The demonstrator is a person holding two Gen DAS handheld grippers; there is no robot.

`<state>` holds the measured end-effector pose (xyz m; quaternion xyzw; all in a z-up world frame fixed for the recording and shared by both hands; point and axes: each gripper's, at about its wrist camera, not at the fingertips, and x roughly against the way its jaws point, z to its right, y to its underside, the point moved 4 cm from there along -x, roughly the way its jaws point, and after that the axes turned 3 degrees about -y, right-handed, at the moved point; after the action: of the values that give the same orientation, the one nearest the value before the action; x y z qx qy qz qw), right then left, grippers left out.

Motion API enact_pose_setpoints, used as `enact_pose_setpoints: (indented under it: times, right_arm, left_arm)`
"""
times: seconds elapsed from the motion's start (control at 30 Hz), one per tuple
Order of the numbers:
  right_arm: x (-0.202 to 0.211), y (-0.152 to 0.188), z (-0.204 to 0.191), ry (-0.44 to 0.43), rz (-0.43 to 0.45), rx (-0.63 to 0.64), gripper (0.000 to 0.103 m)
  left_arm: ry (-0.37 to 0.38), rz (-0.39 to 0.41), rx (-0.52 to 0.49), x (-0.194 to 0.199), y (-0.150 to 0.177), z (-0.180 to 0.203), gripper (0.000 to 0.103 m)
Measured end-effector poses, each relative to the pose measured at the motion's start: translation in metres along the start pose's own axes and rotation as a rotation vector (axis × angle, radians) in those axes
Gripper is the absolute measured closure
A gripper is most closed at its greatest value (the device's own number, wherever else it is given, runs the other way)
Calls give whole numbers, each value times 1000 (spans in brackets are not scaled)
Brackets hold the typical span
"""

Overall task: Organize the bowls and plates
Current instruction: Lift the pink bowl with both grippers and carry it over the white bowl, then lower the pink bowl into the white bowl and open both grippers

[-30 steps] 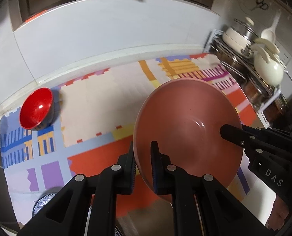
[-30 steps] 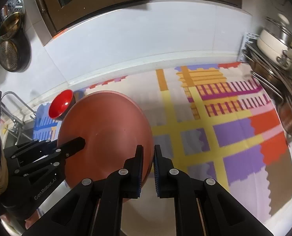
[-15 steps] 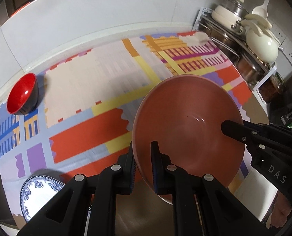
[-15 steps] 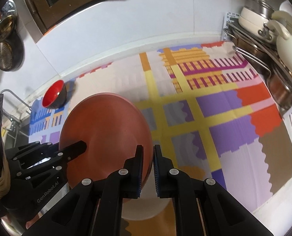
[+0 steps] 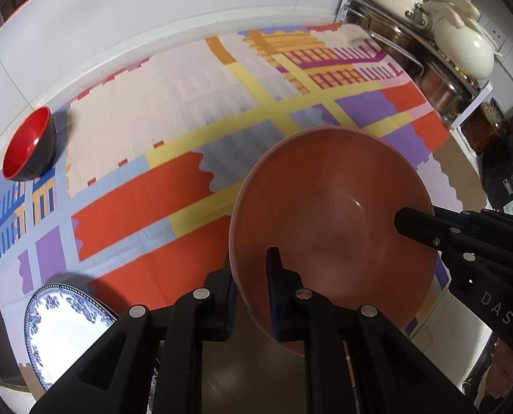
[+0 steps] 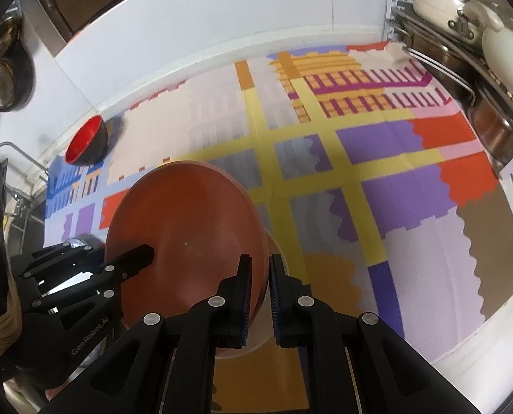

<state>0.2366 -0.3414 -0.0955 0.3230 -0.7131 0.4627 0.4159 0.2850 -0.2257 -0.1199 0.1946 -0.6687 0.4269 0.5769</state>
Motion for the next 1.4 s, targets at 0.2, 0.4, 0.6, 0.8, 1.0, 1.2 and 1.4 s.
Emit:
enact_pose_setpoints:
  times: [0.2, 0.4, 0.6, 0.8, 1.0, 1.2, 1.4]
  right_arm:
    - [-6, 10, 4, 1, -30, -5, 92]
    - [-10, 16, 7, -3, -46, -8, 92]
    - [-13, 21, 10, 11, -53, -12, 91]
    - [-14, 23, 11, 26, -56, -11, 90]
    - [-10, 23, 9, 47, -38, 3, 90]
    - [4, 17, 0, 57, 6, 29, 90]
    - [14, 10, -19, 31, 43, 58, 83]
  left_arm:
    - [-14, -25, -14, -9, 6, 5, 86]
    - [-27, -23, -25, -11, 9, 9, 81]
    - [-25, -30, -33, -13, 9, 10, 68]
    - [-36, -3, -32, -7, 8, 8, 54]
    - [-36, 23, -22, 3, 5, 2, 53]
    - [-44, 77, -22, 22, 0, -6, 53]
    - [-64, 134, 1, 41, -3, -27, 51]
